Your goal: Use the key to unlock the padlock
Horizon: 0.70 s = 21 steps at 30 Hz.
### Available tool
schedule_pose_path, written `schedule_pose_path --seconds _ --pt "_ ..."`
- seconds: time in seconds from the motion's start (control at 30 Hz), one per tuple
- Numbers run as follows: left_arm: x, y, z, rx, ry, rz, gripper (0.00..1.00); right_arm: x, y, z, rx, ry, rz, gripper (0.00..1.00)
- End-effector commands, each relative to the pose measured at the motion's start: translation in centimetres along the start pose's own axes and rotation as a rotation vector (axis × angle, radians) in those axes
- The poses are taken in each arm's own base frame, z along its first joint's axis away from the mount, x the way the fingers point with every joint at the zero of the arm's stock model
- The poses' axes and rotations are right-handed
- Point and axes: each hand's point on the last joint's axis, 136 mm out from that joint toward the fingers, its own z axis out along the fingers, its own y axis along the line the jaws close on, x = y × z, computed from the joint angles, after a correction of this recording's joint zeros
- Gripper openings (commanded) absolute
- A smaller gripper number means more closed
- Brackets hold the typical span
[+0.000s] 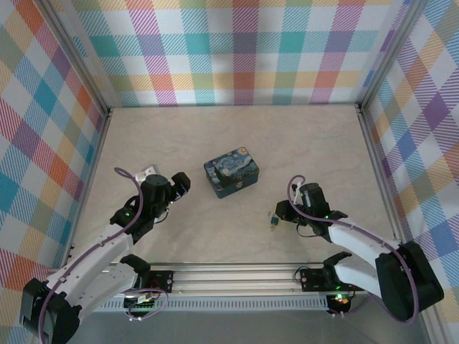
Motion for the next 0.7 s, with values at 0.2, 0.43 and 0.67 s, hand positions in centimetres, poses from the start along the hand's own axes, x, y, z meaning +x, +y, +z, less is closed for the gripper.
schedule_pose_path --seconds 0.2,0.43,0.67 --pt "-2.3 -0.9 -1.7 -0.009 -0.037 0.056 0.94 -4.4 2.1 -4.2 0.037 -0.163 -0.136 0.38" --pt "-4.0 -0.6 -3.2 -0.052 -0.091 0.114 1.00 -7.7 2.1 -6.7 0.125 -0.320 -0.251 0.62" --pt "-5.9 -0.6 -3.8 -0.093 -0.155 0.170 1.00 -10.6 1.0 -7.7 0.225 -0.429 -0.324 0.90"
